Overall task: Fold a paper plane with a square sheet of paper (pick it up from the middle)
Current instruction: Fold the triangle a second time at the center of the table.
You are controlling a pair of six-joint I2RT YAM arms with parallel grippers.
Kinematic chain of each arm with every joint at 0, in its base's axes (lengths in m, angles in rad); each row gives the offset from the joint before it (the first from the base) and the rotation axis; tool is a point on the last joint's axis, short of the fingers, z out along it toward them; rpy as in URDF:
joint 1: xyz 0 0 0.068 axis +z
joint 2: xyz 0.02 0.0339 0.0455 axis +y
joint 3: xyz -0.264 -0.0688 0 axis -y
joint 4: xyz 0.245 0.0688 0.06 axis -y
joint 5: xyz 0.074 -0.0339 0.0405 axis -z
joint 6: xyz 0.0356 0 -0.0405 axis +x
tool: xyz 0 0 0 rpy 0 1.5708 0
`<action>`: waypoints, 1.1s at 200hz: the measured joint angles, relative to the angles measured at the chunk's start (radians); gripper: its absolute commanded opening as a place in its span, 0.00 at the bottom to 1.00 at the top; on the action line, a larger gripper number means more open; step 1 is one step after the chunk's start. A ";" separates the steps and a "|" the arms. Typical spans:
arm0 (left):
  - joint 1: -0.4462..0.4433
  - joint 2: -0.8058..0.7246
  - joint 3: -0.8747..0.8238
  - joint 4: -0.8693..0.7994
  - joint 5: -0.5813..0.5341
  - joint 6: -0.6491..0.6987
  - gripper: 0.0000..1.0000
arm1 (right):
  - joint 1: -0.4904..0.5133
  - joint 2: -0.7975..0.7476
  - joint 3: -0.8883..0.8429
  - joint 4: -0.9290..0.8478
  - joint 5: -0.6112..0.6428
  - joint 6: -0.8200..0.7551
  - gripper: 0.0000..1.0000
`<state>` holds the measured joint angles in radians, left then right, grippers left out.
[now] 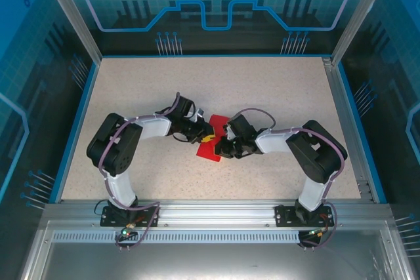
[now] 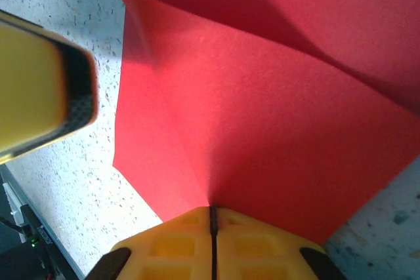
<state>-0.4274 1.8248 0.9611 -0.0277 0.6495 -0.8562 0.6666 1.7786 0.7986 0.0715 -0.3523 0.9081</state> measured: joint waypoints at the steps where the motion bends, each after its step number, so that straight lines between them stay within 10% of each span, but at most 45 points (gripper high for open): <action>1: -0.001 -0.001 0.000 -0.001 -0.001 0.000 0.18 | 0.000 0.000 0.000 0.000 0.000 0.000 0.08; 220: -0.022 -0.018 0.016 -0.066 -0.028 0.021 0.16 | 0.000 0.000 0.013 -0.034 0.005 -0.014 0.07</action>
<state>-0.4492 1.8072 0.9775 -0.0933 0.6212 -0.8352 0.6666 1.7786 0.8120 0.0380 -0.3477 0.8936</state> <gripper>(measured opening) 0.160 0.076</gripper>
